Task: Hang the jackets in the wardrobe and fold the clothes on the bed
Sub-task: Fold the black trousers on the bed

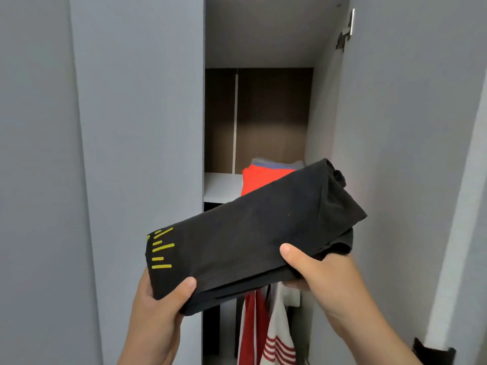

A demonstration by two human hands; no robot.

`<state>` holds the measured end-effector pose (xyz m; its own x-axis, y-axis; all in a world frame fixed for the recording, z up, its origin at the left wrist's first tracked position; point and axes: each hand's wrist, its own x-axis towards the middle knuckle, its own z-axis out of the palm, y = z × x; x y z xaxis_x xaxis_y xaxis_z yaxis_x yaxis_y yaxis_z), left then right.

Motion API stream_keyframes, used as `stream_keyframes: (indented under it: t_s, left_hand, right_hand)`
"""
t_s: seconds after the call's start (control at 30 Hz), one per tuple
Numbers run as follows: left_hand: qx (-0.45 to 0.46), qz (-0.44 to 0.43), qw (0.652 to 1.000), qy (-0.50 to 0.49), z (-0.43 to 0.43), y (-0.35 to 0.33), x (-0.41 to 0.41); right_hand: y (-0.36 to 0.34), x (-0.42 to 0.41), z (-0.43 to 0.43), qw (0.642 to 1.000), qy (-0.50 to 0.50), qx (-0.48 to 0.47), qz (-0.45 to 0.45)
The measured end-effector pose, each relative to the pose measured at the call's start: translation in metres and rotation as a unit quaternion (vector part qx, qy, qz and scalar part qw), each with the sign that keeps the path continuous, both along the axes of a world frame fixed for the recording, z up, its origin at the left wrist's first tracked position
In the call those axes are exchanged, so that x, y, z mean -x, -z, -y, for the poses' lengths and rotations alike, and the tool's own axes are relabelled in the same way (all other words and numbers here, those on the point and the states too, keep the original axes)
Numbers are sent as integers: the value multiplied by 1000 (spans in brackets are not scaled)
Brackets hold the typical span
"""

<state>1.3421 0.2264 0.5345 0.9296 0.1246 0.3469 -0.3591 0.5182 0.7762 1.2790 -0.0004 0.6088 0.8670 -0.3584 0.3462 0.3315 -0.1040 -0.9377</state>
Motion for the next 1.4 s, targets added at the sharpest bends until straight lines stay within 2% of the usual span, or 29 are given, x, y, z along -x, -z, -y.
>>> stream_keyframes:
  t_s: [0.03, 0.1, 0.13, 0.2, 0.3, 0.37, 0.47, 0.63, 0.83, 1.03, 1.23, 1.4]
  left_hand:
    - [34, 2, 999, -10, 3, -3, -13]
    - [167, -22, 986, 7, 10, -12, -36]
    - [225, -42, 973, 41, 15, -16, -46]
    - [256, -78, 954, 136, 26, -22, -62]
    - [232, -122, 944, 199, 32, -25, -91]
    - [167, -99, 969, 155, 29, -32, -114]
    - [59, -58, 994, 74, 18, -47, -148]
    - [-11, -35, 996, 75, 23, -60, -194]
    - [10, 31, 993, 114, 59, -86, -233]
    - [5, 105, 988, 112, 99, -137, -277]
    - [37, 45, 992, 111, 135, -180, -330]
    - [41, -11, 992, 119, 170, -210, -373]
  right_hand:
    - [1, -10, 1, 1000, -17, -12, 0]
    - [2, -29, -1, 999, -35, -38, 9]
    - [4, -41, -5, 998, -29, -47, 14]
    - [11, -65, -12, 997, 16, -71, 29]
    - [20, -98, -15, 982, 131, -126, 41]
    - [22, -117, -13, 974, 171, -145, 42]
    - [22, -140, -10, 969, 211, -122, 32]
    - [7, -161, -1, 956, 290, -36, 10]
    - [-31, -187, 22, 936, 346, 34, 52]
    - [-81, -242, 59, 925, 354, 122, 68]
    - [-121, -313, 93, 919, 343, 181, 63]
    - [-150, -357, 126, 921, 353, 160, 40]
